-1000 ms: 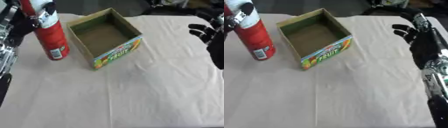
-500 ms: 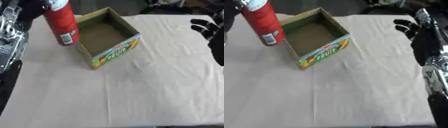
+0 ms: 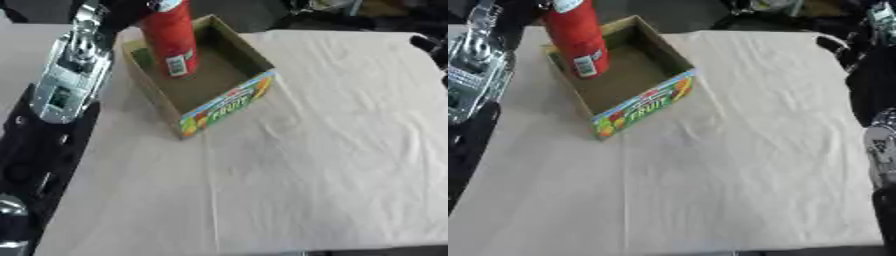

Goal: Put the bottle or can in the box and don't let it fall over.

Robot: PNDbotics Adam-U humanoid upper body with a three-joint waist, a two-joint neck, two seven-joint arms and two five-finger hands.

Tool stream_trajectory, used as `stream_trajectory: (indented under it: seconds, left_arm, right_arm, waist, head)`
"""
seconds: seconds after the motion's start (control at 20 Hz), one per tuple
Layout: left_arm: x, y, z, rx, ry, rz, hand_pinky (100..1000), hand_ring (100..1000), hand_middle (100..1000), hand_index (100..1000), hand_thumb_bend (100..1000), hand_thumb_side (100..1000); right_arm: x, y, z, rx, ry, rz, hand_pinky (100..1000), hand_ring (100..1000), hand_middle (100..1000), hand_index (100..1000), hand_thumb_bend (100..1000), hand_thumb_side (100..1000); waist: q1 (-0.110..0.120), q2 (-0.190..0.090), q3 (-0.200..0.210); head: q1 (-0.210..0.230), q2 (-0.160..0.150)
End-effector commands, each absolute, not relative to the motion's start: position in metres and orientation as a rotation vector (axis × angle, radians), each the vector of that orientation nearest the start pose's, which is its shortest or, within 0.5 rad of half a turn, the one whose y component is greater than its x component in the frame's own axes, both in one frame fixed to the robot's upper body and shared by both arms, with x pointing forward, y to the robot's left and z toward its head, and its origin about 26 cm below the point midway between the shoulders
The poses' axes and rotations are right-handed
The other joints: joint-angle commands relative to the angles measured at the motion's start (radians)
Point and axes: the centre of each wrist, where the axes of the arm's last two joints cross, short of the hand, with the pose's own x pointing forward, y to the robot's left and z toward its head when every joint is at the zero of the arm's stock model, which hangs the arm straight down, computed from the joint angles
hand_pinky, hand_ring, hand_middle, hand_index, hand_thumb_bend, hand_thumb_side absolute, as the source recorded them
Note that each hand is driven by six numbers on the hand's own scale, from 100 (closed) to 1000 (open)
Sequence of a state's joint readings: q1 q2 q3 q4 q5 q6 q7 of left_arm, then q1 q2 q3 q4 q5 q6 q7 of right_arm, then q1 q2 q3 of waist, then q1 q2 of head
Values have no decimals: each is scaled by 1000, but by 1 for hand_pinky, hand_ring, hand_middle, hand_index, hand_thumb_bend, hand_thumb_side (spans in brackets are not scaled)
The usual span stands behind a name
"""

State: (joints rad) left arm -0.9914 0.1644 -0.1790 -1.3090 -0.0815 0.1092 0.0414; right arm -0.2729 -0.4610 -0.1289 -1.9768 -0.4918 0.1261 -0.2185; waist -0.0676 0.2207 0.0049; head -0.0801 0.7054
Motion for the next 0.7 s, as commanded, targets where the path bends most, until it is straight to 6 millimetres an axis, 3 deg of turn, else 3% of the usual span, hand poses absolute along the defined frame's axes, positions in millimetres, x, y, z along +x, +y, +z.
stream_trajectory:
  seconds: [0.05, 0.5, 0.55, 0.65, 0.7]
  left_arm:
    - [435, 115, 275, 100, -2190, -535, 544, 620, 300, 138, 100, 561]
    - [453, 112, 247, 163, -2173, -477, 555, 657, 324, 151, 100, 609]
    - [455, 112, 244, 162, -2169, -476, 577, 714, 380, 184, 100, 522]
    - [457, 113, 239, 168, -2155, -473, 597, 774, 448, 246, 100, 447]
    - [458, 114, 237, 173, -2147, -481, 675, 987, 658, 462, 100, 243]
  right_arm:
    - [293, -314, 228, 12, -2166, -85, 848, 774, 898, 942, 100, 664]
    - [296, -308, 232, 56, -2179, -76, 847, 770, 895, 939, 100, 668]
    - [296, -308, 232, 58, -2178, -77, 847, 769, 894, 939, 100, 669]
    - [296, -308, 232, 60, -2176, -78, 847, 769, 894, 939, 100, 669]
    - [296, -308, 232, 59, -2174, -79, 847, 770, 895, 939, 100, 671]
  waist:
    - [-2, -11, -11]
    - [-7, 8, -38]
    - [-7, 10, -39]
    - [-7, 12, -40]
    - [-6, 13, -40]
  head:
    - [11, -18]
    - [25, -33]
    - [26, -34]
    - [26, -35]
    - [26, -35]
